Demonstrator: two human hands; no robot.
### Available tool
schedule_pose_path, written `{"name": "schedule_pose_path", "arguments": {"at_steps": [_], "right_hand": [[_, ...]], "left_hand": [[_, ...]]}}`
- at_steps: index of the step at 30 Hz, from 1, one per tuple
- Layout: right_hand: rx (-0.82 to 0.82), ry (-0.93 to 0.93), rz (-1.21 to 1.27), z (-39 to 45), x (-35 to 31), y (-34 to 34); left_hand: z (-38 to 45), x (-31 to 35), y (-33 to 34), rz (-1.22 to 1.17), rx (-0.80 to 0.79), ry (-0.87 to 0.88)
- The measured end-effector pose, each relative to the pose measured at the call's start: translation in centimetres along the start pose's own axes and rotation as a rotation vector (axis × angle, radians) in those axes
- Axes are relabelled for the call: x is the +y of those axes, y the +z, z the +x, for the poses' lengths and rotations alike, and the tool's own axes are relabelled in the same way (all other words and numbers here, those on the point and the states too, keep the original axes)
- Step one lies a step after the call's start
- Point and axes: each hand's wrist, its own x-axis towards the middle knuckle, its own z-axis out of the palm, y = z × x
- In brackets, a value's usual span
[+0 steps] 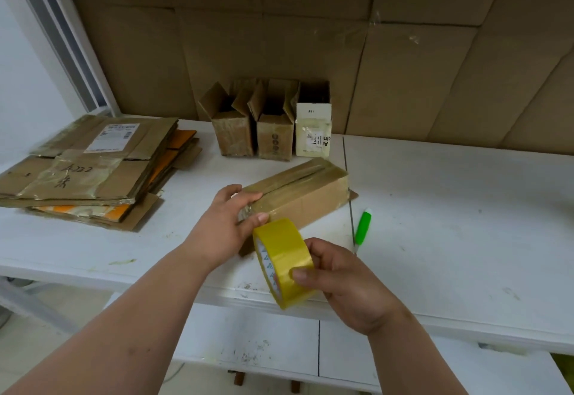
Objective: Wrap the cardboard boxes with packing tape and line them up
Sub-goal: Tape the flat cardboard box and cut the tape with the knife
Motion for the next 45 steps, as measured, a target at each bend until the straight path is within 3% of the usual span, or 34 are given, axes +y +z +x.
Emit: {"name": "schedule_pose_path", "arguments": {"at_steps": [8, 14, 24, 29, 37, 39, 41, 42, 43, 45], "right_hand": [[0.027, -0.018, 0.005, -1.2, 0.5, 0.9], [0.045, -0.02, -0.004, -1.6, 0.6, 1.4], [0.112, -0.017, -0.068, -2.1, 0.2, 1.3], [0.101, -0.021, -0.105, -1.9, -0.3, 0.9], [0.027, -0.039, -0.128, -1.7, -0.4, 0.1], [0.12, -0.057, -0.097, -1.6, -0.8, -1.2], [0.379, -0.044, -0.299, -1.0, -1.0, -3.3], [0.506, -0.018, -0.545, -0.7, -1.1, -4.4], [0.577, 0.009, -0.797, -0.4, -0.9, -5.5], [0.558, 0.108, -1.179, 0.3, -0.4, -7.2]], "left_hand": [[0.1, 0.0, -0.6, -0.013, -0.074, 0.087], [0.4, -0.3, -1.1, 0.013, -0.091, 0.042], [-1.8, 1.7, -0.3, -0.425, 0.029, -0.214], [-3.5, 1.8, -0.1, -0.828, 0.0, -0.405], [-5.2, 3.0, 0.3, -0.919, -0.049, -0.505], [-5.5, 3.2, 0.6, -0.955, -0.051, -0.523], [-5.7, 3.4, 0.9, -0.984, -0.046, -0.546], [-5.7, 3.5, 1.0, -0.99, -0.04, -0.552], [-5.8, 3.6, 1.1, -0.996, -0.031, -0.554], [-5.7, 3.7, 1.2, -1.01, -0.007, -0.562]]}}
